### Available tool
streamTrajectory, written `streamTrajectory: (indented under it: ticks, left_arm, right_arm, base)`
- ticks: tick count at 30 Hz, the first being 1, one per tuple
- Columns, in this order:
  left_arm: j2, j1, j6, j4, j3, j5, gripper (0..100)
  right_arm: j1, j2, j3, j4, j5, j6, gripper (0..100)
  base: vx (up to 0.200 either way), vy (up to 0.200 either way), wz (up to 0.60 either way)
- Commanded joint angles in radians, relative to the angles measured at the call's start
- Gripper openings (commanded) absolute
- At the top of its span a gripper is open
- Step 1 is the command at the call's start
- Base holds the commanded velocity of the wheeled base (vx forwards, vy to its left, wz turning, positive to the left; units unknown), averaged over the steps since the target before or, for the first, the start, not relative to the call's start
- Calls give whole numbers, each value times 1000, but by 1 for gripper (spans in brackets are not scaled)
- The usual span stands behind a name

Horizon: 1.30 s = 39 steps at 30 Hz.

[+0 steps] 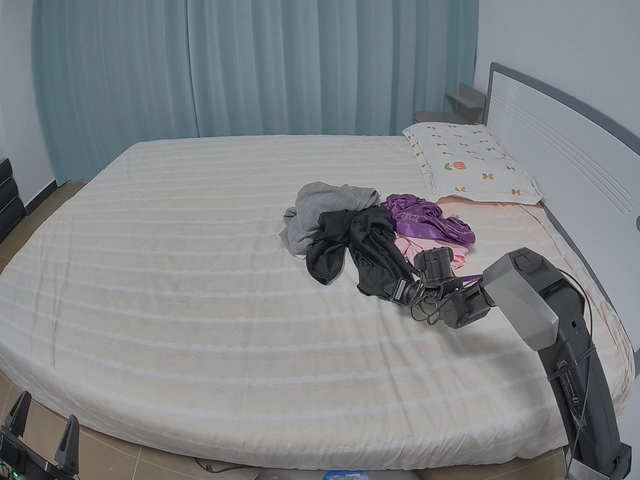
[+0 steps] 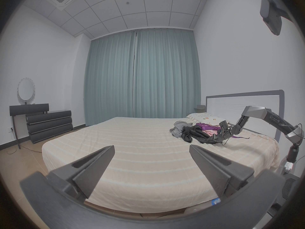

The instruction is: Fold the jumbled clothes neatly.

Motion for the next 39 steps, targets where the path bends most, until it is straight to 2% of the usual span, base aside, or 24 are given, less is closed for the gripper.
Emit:
streamTrajectory:
  ticks: [1,9,11,12,13,14,15,18,23,27,32,39]
  left_arm:
    - [-16,0,-1,1,18,2,100]
    - [-16,0,-1,-1,18,0,100]
    - [-16,0,-1,-1,18,0,100]
    - [-16,0,-1,-1,18,0,100]
    - [-16,0,-1,-1,18,0,100]
    - [-16,0,-1,-1,18,0,100]
    - [-16,0,-1,-1,18,0,100]
    - [-16,0,-1,-1,18,2,100]
    - [-16,0,-1,-1,18,0,100]
    - [-16,0,-1,-1,18,0,100]
    - [-16,0,-1,-1,18,0,100]
    - [-16,0,2,1,18,-1,100]
  right_arm:
    - [7,1,-5,1,4,1,0]
    - [4,-18,10,-8,7,35,0]
    - [2,-68,65,-13,7,104,0]
    - [2,-76,75,-14,7,111,0]
    - [4,-134,138,-19,10,156,0]
    - [4,-139,144,-19,10,159,0]
    - [5,-209,237,-36,33,187,0]
    - [4,-297,385,-106,70,196,0]
    - [30,-475,736,-350,79,205,0]
    - [71,-611,943,-522,79,228,0]
    - [127,-789,1087,-566,79,230,0]
    - [223,-1041,1148,-576,76,226,0]
  base:
    - [0,0,0]
    - [0,0,0]
    - [0,0,0]
    - [0,0,0]
    - [0,0,0]
    - [0,0,0]
    - [0,0,0]
    - [0,0,0]
    - [0,0,0]
    - [0,0,0]
    - [0,0,0]
    - [0,0,0]
